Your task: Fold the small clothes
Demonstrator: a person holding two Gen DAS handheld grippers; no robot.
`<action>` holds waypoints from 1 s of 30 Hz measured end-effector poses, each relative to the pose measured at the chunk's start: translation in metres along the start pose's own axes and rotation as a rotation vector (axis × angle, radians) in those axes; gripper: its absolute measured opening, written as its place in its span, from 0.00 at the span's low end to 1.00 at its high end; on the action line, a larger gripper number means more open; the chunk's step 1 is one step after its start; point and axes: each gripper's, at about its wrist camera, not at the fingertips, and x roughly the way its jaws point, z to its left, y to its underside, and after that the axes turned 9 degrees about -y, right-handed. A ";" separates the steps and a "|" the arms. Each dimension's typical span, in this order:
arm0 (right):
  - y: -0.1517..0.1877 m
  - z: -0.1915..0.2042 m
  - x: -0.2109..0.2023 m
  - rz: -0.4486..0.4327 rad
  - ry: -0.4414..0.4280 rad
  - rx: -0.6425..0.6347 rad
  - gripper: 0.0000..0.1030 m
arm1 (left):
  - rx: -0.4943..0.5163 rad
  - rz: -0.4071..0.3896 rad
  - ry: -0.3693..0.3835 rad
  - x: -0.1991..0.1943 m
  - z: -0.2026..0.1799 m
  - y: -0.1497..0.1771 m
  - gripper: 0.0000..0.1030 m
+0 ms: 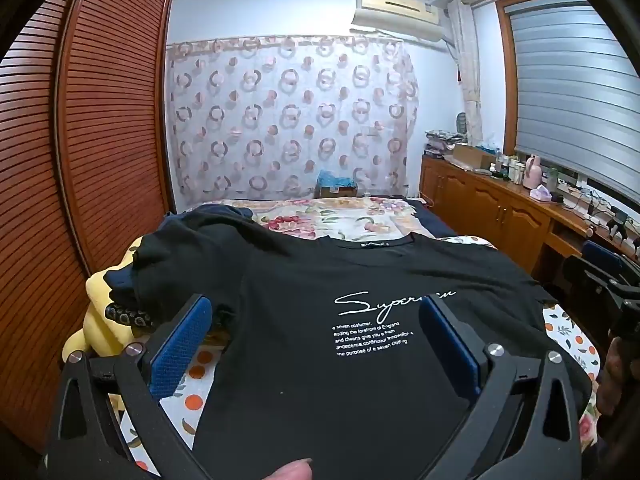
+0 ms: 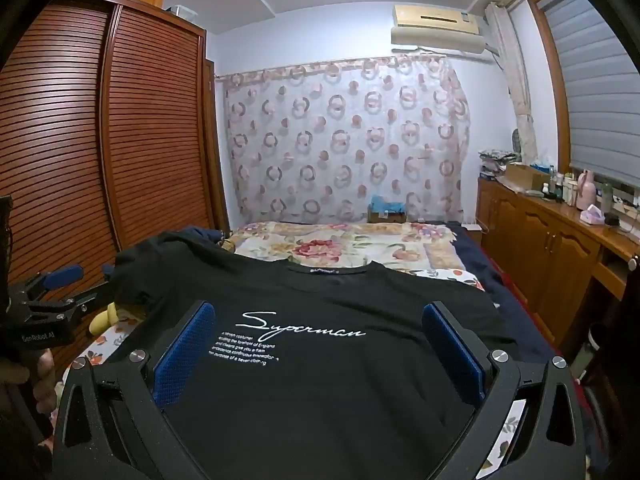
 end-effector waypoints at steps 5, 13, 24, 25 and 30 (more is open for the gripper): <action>0.000 0.000 -0.001 -0.006 0.002 0.001 1.00 | 0.006 -0.019 -0.005 -0.003 -0.004 0.000 1.00; -0.001 -0.002 -0.001 -0.003 0.010 -0.002 1.00 | 0.000 -0.017 0.001 -0.002 -0.002 0.000 1.00; 0.001 0.001 -0.002 -0.009 0.000 -0.007 1.00 | 0.002 -0.021 0.001 -0.007 -0.006 -0.004 1.00; 0.001 0.001 -0.002 -0.009 -0.001 -0.008 1.00 | 0.002 -0.021 0.000 -0.008 -0.005 -0.004 1.00; 0.001 0.002 -0.003 -0.010 0.001 -0.008 1.00 | 0.001 -0.024 0.000 -0.008 -0.005 -0.003 1.00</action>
